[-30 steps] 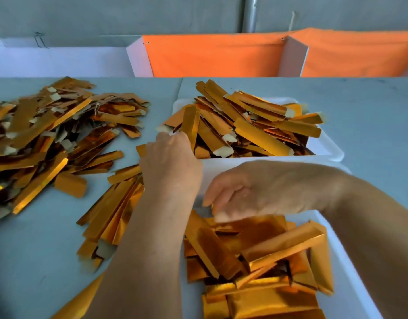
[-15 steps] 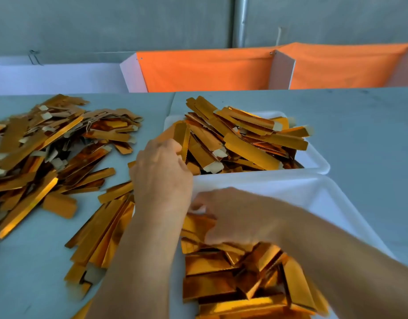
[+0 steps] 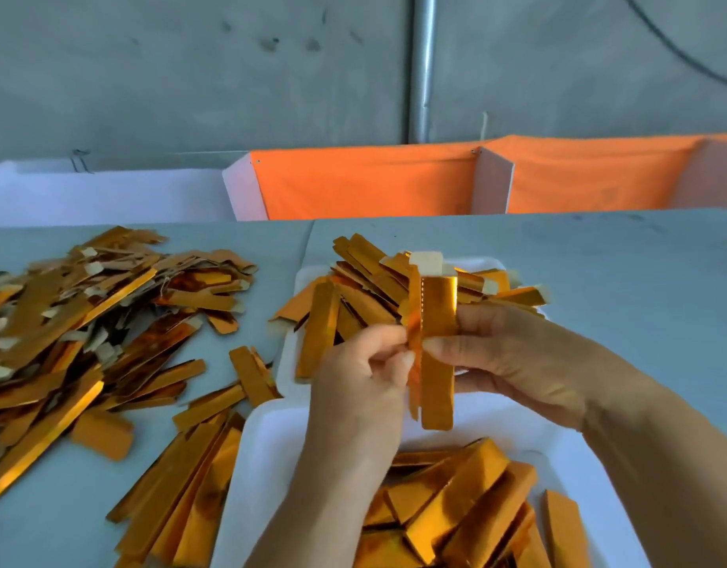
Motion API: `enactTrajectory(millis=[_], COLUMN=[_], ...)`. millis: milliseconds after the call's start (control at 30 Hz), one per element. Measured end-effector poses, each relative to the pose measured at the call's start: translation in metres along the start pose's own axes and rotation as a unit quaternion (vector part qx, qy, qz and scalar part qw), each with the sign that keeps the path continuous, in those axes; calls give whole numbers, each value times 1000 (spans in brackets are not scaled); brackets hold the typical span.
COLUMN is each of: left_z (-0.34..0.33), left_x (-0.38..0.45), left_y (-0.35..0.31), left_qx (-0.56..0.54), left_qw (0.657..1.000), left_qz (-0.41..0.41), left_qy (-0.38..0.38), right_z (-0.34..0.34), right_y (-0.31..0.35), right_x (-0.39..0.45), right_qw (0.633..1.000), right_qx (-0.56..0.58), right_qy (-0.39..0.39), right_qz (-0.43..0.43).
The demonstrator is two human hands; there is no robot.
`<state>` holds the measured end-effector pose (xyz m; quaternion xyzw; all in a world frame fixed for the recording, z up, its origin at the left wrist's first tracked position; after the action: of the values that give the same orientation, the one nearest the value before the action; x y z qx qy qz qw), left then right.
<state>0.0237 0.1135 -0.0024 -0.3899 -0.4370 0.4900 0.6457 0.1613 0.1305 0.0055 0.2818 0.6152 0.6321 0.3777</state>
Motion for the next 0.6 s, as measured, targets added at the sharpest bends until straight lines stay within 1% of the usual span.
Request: enactTrajectory(millis=[67,133,167,200,233,267,333,400,500,600], left_z=[1,2,3,4,4,4,2,0,0,-2], left_x=[0,-1,-2,-3,-4,-4,-6,-8,-8,-9], left_y=[0,-4,-8,-11,-14,-17,-21,-23,-23,-24], left_qx=[23,88,127,161,187,206,235,259,282,304], left_qw=[1000,996,991,985,980,976,969,962,956,949], left_qz=[7,-3,-14,-25,-36,-44,-58,-65,-60,-70], left_qy=[-5,-17,-32,-48,-58,-60,-56,-54,-55,-51], right_z=[11,20,21,23,23,23,14,8,10,16], right_y=[2,7,10,14,19,24,35,36,33,26], right_x=[-2,-5,-7,-9,-11,-14,-15,-14,-14,-13], right_qw=[996,985,978,970,957,940,908,899,908,932], right_qx=[-40,-41,-27,-36,-80,-148,-259,-296,-272,-192], right_qy=[-78,-166,-199,-230,-266,-295,-314,-306,-310,-302], right_qz=[8,29,48,66,80,89,102,101,74,55])
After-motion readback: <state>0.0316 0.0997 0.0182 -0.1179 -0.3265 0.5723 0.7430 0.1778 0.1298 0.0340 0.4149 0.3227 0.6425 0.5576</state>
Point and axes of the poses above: each hand's wrist, its own x-axis towards the middle knuckle, its own z-axis out of the back of the hand, y = z × x, the point moved 6 cm from there along x, towards the middle knuckle, and after that the axes turned 10 degrees about y, right-handed, at the moved point
